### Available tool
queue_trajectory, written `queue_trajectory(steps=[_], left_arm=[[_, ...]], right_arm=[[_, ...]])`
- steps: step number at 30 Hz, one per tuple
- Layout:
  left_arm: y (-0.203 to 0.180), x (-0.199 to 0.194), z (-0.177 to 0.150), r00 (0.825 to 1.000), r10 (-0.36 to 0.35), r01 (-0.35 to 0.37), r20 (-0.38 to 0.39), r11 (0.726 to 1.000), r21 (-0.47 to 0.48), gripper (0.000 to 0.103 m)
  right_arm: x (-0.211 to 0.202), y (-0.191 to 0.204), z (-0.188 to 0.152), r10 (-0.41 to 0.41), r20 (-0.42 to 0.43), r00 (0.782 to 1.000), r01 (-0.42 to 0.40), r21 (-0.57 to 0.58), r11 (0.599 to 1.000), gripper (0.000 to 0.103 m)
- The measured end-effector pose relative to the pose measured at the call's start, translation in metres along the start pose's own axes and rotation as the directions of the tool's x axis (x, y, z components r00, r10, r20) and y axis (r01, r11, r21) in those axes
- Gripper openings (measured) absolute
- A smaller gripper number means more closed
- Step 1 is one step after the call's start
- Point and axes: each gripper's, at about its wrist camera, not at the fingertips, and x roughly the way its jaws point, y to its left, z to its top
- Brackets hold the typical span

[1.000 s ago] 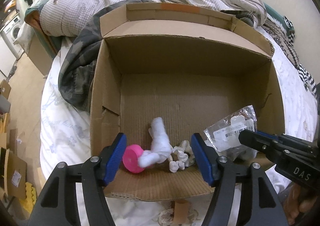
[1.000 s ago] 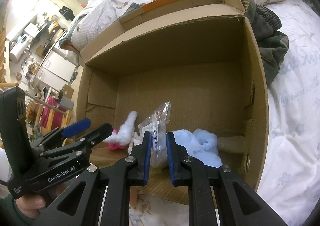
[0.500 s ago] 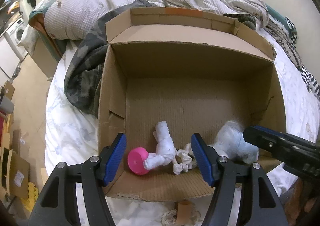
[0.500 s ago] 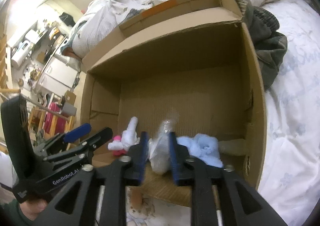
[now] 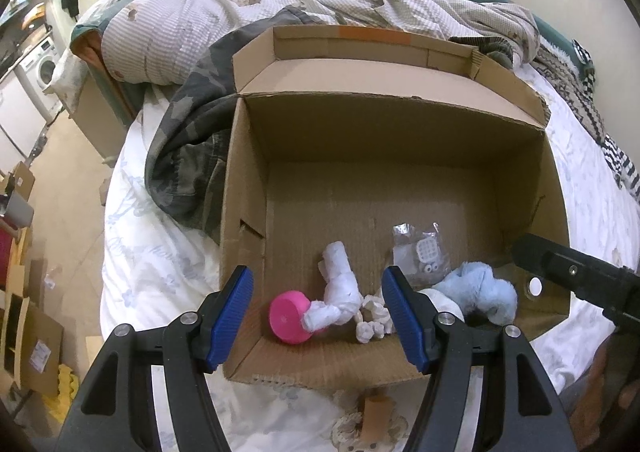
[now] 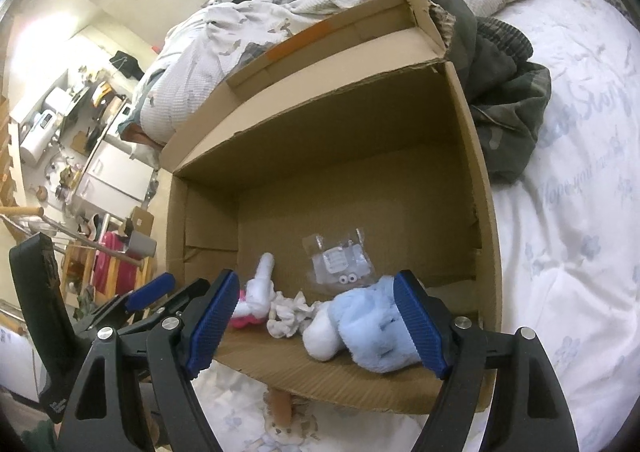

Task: Organize soft objects
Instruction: 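Withdraw both tools from the box toward the remaining items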

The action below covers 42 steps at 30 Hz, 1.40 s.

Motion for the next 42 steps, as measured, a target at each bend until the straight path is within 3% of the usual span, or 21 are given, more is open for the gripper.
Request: queue_trajectory(steps=[20, 42], left_arm=[[0.008, -0.024, -0.027, 0.999, 0.037, -0.037, 0.002, 0.999, -0.016, 0.064], [0.024, -0.015, -0.064, 0.994, 0.06, -0.063, -0.095, 0.998, -0.029, 0.064]], right_arm=[[-0.028, 0.013, -0.025, 0.002, 0.019, 1.0, -0.002, -0.009, 1.0, 0.084], [-0.025, 0.0, -0.065, -0.016, -0.09, 0.996, 0.017, 0.011, 1.0, 0.084]])
